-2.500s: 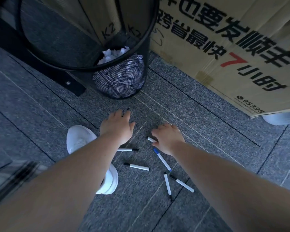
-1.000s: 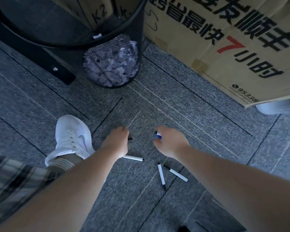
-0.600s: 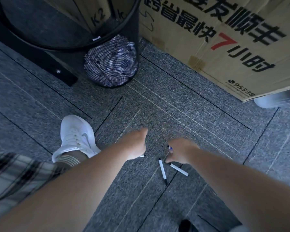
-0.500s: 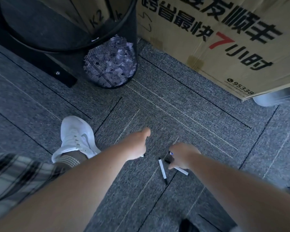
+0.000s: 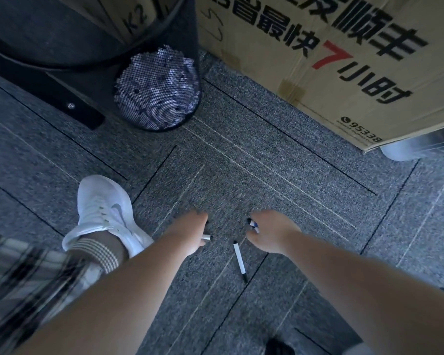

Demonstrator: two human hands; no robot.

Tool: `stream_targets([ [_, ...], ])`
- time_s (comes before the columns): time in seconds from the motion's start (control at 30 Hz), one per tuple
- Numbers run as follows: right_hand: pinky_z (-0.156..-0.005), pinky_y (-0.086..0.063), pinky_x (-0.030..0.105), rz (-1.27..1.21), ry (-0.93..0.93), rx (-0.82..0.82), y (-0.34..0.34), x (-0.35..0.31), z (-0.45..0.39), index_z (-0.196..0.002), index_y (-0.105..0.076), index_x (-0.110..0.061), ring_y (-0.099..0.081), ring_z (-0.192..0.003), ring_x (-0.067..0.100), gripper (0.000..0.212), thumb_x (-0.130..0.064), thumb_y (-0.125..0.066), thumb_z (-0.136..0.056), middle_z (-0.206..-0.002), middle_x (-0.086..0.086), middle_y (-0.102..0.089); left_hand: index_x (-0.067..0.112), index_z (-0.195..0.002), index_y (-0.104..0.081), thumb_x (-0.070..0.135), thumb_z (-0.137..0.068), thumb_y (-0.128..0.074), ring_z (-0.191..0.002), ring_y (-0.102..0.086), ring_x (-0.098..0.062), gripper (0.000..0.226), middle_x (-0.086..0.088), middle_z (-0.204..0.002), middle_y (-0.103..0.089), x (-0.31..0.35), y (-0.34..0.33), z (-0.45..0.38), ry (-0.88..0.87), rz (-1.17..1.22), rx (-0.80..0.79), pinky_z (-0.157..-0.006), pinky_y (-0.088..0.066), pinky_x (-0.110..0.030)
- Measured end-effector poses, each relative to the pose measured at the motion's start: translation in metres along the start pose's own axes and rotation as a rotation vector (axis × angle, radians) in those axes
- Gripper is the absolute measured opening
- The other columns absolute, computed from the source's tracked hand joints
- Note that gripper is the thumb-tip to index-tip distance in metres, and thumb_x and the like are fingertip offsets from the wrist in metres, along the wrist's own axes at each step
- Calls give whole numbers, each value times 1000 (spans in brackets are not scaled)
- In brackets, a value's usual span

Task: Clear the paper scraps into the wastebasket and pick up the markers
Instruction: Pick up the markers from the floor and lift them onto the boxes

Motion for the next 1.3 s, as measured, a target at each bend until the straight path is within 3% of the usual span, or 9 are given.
stream_targets([
  [0.13,-51,-42,27,-78,-25,38,10,-4,-6,-94,-45,-17,-56,-62,16,18,-34,-37,-97,-72,0,-57,13,-125,-43,10,-89,-58,-94,-59,-20,39,-5,-117,-51,-6,-8,-2,-20,-24,20,-76,-51,-32],
  [0.23,-54,-50,30,-78,-47,27,3,-7,-7,-105,-47,-17,-62,-66,18,21,-35,-42,-96,-77,1,-61,10,-125,-43,9,-92,-50,-89,-57,-18,34,-7,-114,-52,-8,-8,-3,-41,27,28,-74,-50,-30],
  [0.37,-70,-56,34,-7,-80,-79,-17,-18,-3,-106,-53,-15,-63,-78,18,52,-59,-57,-81,-88,-1,-63,6,-112,-42,20,-96,-40,-67,-49,-16,22,-6,-85,-52,-13,12,-2,-36,74,76,-51,-34,-23],
  [0.47,-68,-56,34,36,-143,-131,-32,-20,-5,-100,-54,-14,-64,-79,19,61,-68,-61,-71,-87,-1,-63,7,-110,-40,22,-96,-39,-54,-45,-13,21,2,-66,-43,-19,32,-3,-11,110,141,-44,-28,-26],
  [0.7,-70,-56,34,53,-175,-126,-40,-25,-8,-105,-59,-9,-64,-83,21,25,-31,-57,-92,-93,3,-65,7,-107,-40,24,-99,-36,-45,-41,-12,19,2,-58,-42,-19,60,-7,-5,143,261,-40,-24,-27],
  [0.83,-49,-46,24,-127,-163,0,-18,-26,-10,-93,-50,-17,-58,-62,12,11,-27,-53,-92,-75,-4,-58,9,-102,-40,30,-99,-36,-48,-42,-14,22,3,-60,-42,-8,70,-7,-47,140,266,-44,-29,-28],
  [1.03,-50,-49,28,-43,-192,208,39,-23,-5,-100,-52,-14,-57,-62,17,19,0,-50,-87,-71,-1,-55,4,-108,-43,29,-100,-35,-48,-33,-7,28,3,-65,-40,-3,115,9,-65,122,338,-42,-21,-23],
  [1.13,-43,-39,26,-40,-156,251,76,-29,6,-95,-51,-16,-51,-58,15,17,0,-47,-89,-70,-2,-52,4,-107,-40,27,-100,-33,-45,-33,-12,25,1,-59,-39,2,148,26,-72,148,362,-41,-20,-26],
  [1.3,-54,-50,33,-64,-72,333,139,-46,35,-103,-53,-17,-59,-67,22,14,-12,-45,-93,-80,2,-60,10,-94,-37,29,-100,-36,-50,-39,-22,20,-2,-57,-39,17,203,65,-136,155,426,-50,-27,-34],
])
Point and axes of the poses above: each hand's wrist, its own z-axis away from the middle knuckle, its own y-axis out of the back of the hand, x = y × z, the point moved 6 cm from there along -z, towards the middle knuckle
